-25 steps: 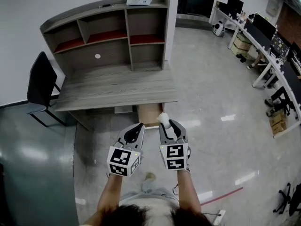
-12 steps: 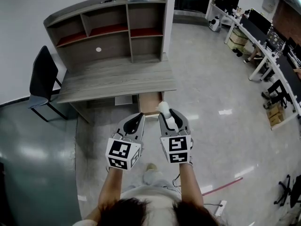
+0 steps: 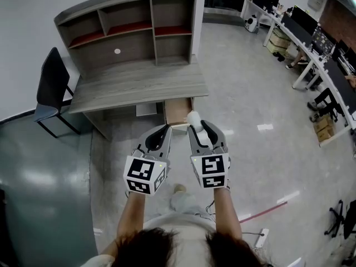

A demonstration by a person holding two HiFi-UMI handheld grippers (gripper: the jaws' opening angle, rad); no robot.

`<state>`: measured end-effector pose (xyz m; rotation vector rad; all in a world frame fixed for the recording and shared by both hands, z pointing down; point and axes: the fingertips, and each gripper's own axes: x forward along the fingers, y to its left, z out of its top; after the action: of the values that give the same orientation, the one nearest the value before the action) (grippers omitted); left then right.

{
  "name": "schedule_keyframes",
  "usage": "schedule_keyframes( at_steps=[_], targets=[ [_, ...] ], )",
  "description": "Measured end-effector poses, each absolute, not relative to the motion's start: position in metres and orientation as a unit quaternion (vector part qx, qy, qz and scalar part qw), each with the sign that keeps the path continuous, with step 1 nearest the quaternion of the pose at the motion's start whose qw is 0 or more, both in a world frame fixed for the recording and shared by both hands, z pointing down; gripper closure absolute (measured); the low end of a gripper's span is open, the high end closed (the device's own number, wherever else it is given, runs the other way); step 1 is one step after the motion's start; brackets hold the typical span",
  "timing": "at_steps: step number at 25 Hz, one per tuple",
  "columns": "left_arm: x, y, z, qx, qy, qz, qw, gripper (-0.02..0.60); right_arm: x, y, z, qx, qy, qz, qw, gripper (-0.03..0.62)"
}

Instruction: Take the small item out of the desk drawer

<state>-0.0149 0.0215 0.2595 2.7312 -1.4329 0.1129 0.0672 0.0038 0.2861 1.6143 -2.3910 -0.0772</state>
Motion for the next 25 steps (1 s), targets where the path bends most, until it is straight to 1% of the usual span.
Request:
schedule_keyframes(
  at_steps=[25],
  targets=[
    [-0.052,0.094,0.245,0.879,-0.475,0.025,0.018,0.569,0.040,0.077,0.256,0.556,-0.824,-0.054,0.098,0.439]
  ],
)
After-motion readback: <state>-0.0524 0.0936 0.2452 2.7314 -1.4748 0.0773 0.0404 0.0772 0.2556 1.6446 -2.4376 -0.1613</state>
